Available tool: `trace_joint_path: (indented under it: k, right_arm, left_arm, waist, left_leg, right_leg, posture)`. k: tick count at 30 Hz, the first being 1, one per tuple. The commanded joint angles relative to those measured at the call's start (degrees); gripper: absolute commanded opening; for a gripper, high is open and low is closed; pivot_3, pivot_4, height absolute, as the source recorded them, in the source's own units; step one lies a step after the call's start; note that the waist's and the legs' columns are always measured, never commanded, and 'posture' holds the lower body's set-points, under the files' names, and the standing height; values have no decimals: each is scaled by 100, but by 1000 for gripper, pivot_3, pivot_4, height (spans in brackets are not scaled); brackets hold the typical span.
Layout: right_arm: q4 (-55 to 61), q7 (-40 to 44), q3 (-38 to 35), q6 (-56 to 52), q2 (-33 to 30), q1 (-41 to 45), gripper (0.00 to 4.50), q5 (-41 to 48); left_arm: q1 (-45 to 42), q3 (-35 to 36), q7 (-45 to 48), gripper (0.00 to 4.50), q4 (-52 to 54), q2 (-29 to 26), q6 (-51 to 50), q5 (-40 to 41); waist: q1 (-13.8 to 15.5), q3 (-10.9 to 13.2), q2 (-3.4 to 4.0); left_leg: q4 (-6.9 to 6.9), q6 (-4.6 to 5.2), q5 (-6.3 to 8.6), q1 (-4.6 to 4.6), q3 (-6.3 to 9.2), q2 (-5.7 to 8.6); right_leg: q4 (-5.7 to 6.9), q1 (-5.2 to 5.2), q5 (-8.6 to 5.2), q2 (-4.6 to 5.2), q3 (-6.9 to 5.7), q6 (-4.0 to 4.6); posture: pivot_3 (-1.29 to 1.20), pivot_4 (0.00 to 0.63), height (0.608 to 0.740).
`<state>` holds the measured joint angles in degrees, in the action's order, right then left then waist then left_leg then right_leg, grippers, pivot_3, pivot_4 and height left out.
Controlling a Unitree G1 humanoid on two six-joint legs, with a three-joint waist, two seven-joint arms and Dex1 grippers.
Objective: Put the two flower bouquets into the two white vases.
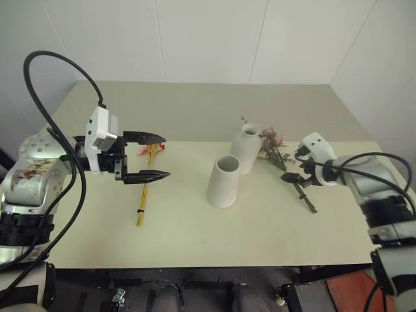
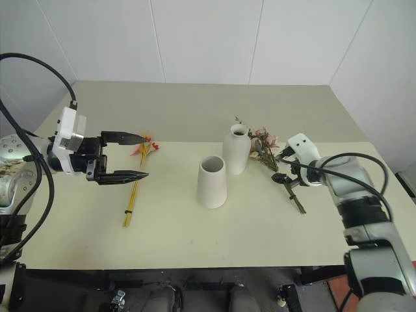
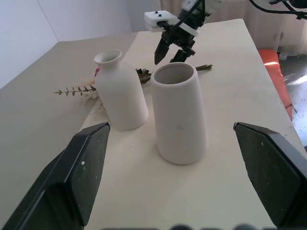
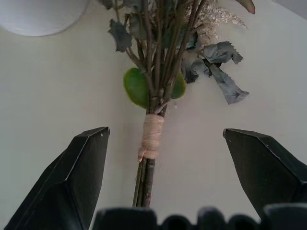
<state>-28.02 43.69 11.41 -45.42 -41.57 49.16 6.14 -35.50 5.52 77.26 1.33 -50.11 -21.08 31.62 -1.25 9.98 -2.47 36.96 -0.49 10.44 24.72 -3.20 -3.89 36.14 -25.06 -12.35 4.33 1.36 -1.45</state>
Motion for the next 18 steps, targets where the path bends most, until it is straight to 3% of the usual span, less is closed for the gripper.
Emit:
trace_joint_path:
  k: [1, 6, 12, 15, 18]
  right_arm:
    - [-831, 51, 61, 400, 135, 458, 3851, -283]
    - [-1775, 136, 201, 722, 401, 891, 2142, -609]
    - [-2020, 88, 130, 769, 518, 1092, 192, -806]
    - [-2008, -794, -219, 995, 643, 1159, 188, -868]
    - [-1908, -2619, -1076, 2578, 999, 1183, 188, -715]
  left_arm:
    - [40, 130, -61, 4500, 267, -80, -52, 68]
    - [175, 254, -152, 4500, 419, -91, -153, 153]
    - [325, 312, -228, 4500, 537, -124, -197, 129]
    - [360, 331, -237, 4500, 551, -123, -198, 138]
    - [365, 331, -240, 4500, 543, -134, -201, 138]
  waist:
    - [10, 0, 0]
    - [18, 0, 1]
    - [12, 0, 2]
    - [12, 0, 2]
    - [1, 1, 2]
  left_leg:
    - [0, 0, 0, 0, 1, 0]
    - [0, 0, 0, 0, -1, 0]
    - [1, 0, -1, -5, 0, -1]
    - [1, 0, -1, -6, 0, -1]
    - [2, -1, -2, -5, -1, -1]
  right_leg:
    - [1, 0, 0, 0, 0, 0]
    - [3, 0, 0, 0, 0, 0]
    - [11, 0, 1, -2, 0, 1]
    - [12, 1, 1, -1, 0, 1]
    - [16, -4, 2, -1, 1, 2]
  posture:
    - [0, 150, 740]
    - [0, 150, 740]
    - [0, 150, 740]
    - [0, 150, 740]
    - [0, 150, 740]
